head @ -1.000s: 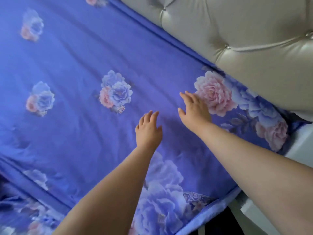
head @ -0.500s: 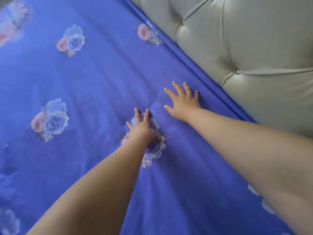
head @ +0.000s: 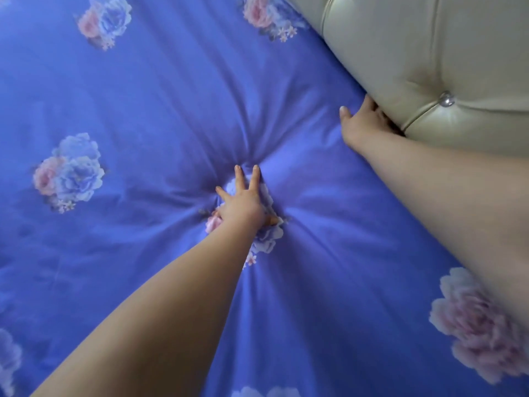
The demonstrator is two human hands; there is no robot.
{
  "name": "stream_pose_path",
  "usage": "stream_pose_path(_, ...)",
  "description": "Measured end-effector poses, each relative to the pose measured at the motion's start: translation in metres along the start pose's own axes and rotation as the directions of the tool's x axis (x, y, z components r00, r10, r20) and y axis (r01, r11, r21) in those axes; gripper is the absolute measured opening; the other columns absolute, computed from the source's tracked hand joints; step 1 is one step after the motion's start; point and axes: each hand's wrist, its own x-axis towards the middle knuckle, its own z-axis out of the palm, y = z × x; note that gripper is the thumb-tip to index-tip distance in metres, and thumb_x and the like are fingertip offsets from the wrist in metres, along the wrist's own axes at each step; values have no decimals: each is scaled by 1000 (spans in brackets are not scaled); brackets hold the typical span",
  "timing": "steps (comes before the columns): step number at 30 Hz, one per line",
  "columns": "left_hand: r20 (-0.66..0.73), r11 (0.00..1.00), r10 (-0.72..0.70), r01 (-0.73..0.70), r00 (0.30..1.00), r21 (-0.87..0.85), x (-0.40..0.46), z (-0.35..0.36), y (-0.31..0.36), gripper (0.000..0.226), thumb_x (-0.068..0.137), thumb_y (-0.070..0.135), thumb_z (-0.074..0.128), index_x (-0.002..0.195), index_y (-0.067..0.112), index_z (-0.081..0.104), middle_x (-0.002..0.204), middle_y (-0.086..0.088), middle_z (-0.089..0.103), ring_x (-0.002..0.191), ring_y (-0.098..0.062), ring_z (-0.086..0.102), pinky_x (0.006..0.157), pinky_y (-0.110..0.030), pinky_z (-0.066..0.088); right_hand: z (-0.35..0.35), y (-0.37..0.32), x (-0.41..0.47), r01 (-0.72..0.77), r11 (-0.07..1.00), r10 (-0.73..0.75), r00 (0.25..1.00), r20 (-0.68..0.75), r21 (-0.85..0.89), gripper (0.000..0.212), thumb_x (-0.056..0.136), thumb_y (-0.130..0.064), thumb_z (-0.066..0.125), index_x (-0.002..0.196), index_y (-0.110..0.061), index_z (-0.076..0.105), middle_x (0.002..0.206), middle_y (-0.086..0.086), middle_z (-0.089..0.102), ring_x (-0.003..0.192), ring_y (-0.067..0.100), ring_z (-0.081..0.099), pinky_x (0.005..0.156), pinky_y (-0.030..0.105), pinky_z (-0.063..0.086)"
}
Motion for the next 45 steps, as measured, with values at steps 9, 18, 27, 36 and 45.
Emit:
stream_pose_path(9, -385, 972, 232, -228, 893, 59, -97, 92, -49, 59, 93, 53, 33, 148, 35, 26, 159, -1, 17, 145, -27, 17, 112, -54, 18, 87, 67, -192, 734, 533, -697, 663, 273, -421, 61, 82, -58, 48, 139, -35, 46, 151, -3, 36, 141, 34, 27, 105, 70, 19)
stream_pose_path(18, -128, 971, 208, -189, 970, 143, -245, 184, -159, 68, 89, 56, 43, 150, 34, 21, 160, 5, 9, 147, -18, 11, 111, -56, 23, 130, 127, -353, 998, 42, -848, 61, 526, -47, 38, 79, -47, 40, 81, -24, 69, 84, -1, 66, 75, 23, 64, 61, 30, 50)
stream_pose_path(27, -89, 934, -352, 344, 932, -96, -365, 244, -343, 60, 94, 43, 41, 149, 29, 22, 160, 2, 11, 147, -19, 10, 115, -52, 10, 187, 76, -511, 851, 509, -647, 478, 595, -129, 52, 88, -52, 49, 136, -31, 46, 153, -4, 27, 136, 24, 28, 106, 40, 29)
stream_pose_path(36, -294, 808, -242, 24, 925, -589, -458, 297, -476, 41, 89, 17, 62, 128, 9, 54, 136, -12, 49, 128, -26, 44, 108, -33, 31, 278, 22, -711, 532, 826, -474, 471, 744, 189, 80, 83, -50, 63, 147, -16, 29, 148, 4, 40, 133, 22, 42, 108, 31, 33)
stream_pose_path(45, 240, 57, -351, 276, 905, -959, -450, 276, -513, 78, 88, 47, 60, 148, 16, 19, 135, -4, 47, 117, -22, 53, 99, -40, 43, 310, 15, -767, 870, 395, -752, 490, 441, -294, 68, 54, -25, 85, 118, -16, 62, 100, 8, 60, 76, 29, 59, 53, 33, 47)
